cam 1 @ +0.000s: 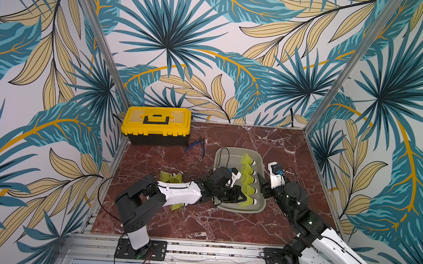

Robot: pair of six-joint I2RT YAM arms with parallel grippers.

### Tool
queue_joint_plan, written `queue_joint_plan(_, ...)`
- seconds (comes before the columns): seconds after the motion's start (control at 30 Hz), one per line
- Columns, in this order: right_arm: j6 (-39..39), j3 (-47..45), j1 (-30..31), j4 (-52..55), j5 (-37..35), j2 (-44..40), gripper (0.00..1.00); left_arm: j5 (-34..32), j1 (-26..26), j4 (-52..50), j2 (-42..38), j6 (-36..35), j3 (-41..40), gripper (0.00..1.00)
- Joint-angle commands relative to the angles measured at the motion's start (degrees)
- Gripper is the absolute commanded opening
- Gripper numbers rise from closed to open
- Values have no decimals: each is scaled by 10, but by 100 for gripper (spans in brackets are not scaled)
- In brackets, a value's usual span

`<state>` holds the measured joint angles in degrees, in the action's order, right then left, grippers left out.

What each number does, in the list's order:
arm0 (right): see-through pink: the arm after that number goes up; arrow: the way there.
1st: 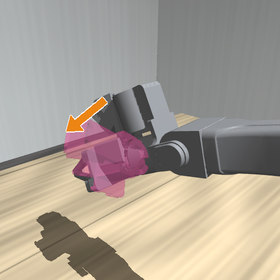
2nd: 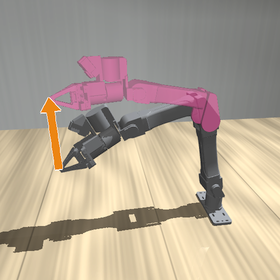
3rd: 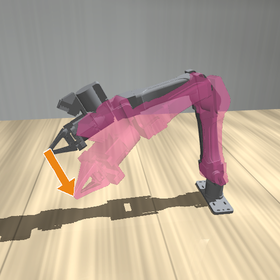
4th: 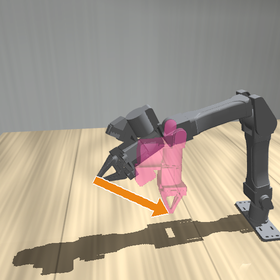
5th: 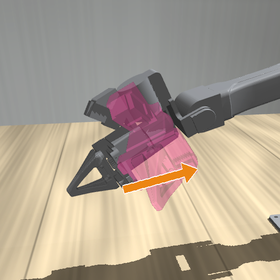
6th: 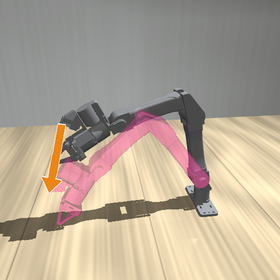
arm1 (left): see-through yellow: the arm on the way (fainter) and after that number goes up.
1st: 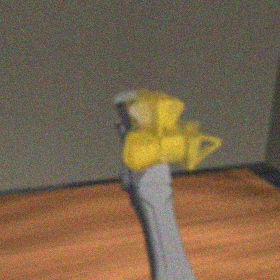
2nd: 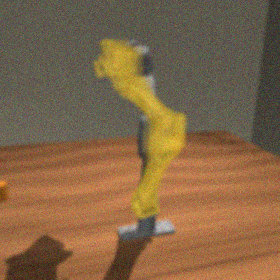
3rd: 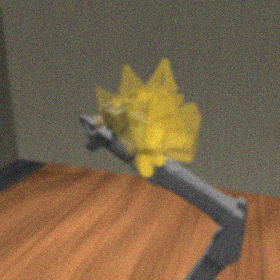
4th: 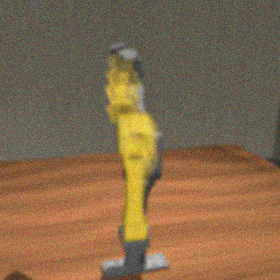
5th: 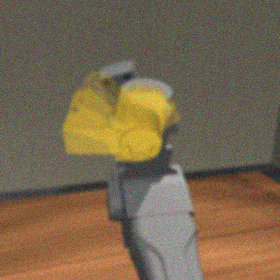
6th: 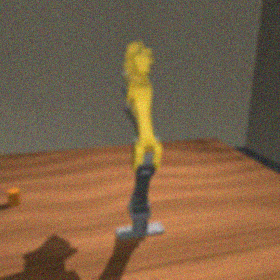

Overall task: Put the shuttlecocks into the storage box
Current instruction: Place the shuttlecock in the storage box.

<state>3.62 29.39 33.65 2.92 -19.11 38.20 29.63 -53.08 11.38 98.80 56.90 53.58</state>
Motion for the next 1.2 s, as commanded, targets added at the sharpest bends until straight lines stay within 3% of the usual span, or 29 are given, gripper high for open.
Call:
queue_joint_plan(0.0, -6, -12, 2, 2, -10, -5, 59, 6, -3, 12, 8, 1, 33, 0)
queue_joint_plan(1.17, -6, -20, 2, 12, -20, -22, 60, 2, -7, -41, 70, -12, 87, 0)
